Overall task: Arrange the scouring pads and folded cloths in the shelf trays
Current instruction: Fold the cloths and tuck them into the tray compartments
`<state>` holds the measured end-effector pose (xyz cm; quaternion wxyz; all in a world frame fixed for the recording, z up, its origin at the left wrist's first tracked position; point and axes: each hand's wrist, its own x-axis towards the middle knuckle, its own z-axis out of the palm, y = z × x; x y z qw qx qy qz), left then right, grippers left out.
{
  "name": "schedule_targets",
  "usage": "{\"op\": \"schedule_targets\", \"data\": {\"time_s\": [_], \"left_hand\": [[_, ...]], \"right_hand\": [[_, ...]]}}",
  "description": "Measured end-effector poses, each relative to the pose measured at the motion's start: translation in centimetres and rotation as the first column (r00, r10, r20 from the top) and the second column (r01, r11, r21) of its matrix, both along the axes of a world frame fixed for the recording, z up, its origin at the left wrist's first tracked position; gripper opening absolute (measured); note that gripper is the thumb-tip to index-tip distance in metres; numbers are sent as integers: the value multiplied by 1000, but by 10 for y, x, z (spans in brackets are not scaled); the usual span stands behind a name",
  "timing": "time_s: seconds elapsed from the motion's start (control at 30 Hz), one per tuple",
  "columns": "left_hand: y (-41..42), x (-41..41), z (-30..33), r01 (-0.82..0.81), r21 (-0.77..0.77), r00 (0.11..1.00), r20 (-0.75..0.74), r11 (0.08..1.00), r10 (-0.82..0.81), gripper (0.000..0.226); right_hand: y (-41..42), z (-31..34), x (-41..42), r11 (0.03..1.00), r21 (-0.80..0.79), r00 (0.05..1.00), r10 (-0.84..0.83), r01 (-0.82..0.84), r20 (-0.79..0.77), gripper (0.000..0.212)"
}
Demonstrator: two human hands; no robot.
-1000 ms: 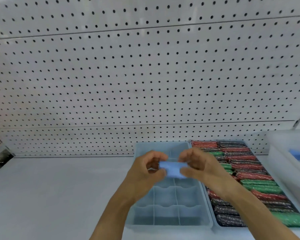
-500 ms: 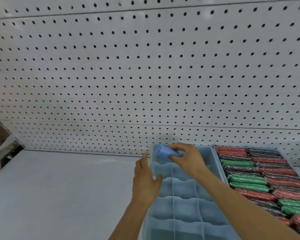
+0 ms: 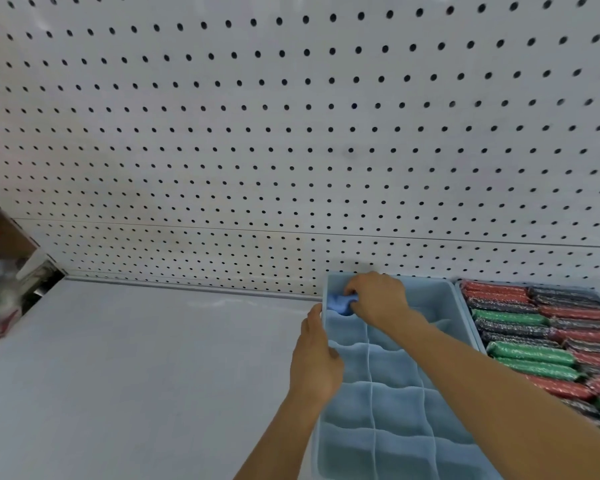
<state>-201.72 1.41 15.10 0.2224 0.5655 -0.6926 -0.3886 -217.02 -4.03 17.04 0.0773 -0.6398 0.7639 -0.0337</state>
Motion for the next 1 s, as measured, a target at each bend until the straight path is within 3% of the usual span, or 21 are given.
{"op": "schedule_targets", "data": {"time_s": [0.17, 0.37, 0.47, 0.6, 0.73, 0.87, 1.0], "left_hand": [[2, -1, 3, -1, -2, 1000, 0, 1000, 1, 69], [2, -2, 1, -23, 21, 1000, 12, 1000, 23, 69], [5, -1, 0, -22, 26, 1000, 2, 999, 22, 69], [4, 0, 2, -31, 5, 999, -11, 999, 31, 69], [5, -2, 2, -51, 35, 999, 12, 998, 50, 66], [5, -1, 6, -53, 26, 998, 19, 998, 52, 61], [6, 2, 10, -21, -15, 999, 46, 1000, 21, 52]], "right_hand": [[6, -5, -7, 994, -7, 951, -106, 113, 289, 22], [-3, 3, -1, 996, 86, 998, -19, 13, 68, 13], [0, 4, -7, 995, 101, 993, -18, 7, 113, 13], [12, 1, -10, 1000, -5, 1000, 4, -4, -14, 24], [7, 2, -5, 1000, 3, 1000, -12, 12, -15, 26], [15, 8, -11, 999, 49, 985, 0, -8, 170, 29], [61, 23, -25, 997, -67, 876, 4, 32, 482, 24]]}}
